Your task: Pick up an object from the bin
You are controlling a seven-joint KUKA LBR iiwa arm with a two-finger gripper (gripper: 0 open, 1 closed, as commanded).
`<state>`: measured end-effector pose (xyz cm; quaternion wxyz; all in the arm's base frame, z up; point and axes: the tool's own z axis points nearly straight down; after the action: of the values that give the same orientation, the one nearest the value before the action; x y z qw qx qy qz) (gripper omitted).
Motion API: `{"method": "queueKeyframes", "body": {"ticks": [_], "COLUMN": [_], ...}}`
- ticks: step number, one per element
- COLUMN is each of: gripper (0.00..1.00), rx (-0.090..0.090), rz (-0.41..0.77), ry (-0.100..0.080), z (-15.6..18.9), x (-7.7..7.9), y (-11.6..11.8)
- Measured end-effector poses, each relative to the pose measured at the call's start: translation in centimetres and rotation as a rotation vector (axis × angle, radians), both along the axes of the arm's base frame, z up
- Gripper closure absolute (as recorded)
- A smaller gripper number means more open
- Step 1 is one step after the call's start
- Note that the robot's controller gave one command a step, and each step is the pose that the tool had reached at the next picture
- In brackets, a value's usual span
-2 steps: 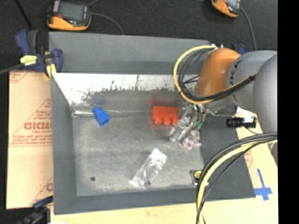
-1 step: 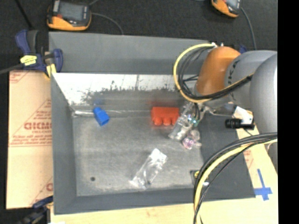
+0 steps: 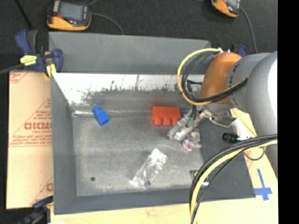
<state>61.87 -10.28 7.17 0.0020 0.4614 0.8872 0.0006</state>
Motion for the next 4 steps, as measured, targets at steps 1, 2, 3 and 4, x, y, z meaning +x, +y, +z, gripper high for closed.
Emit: {"method": "queueKeyframes", "body": {"ticks": [1, 2, 3, 4], "gripper": [0.00, 0.00, 0.00, 0.00], "rx": [-0.001, 0.013, 0.000, -0.002], "rz": [-0.069, 0.159, 0.147, 0.099], "ry": [-0.002, -0.012, -0.004, -0.004], "z": [1.2, 1.1, 0.0, 0.1], "x": [1.9, -3.1, 1.1, 1.7], "y": [-1.5, -4.2, -2.1, 1.2]}}
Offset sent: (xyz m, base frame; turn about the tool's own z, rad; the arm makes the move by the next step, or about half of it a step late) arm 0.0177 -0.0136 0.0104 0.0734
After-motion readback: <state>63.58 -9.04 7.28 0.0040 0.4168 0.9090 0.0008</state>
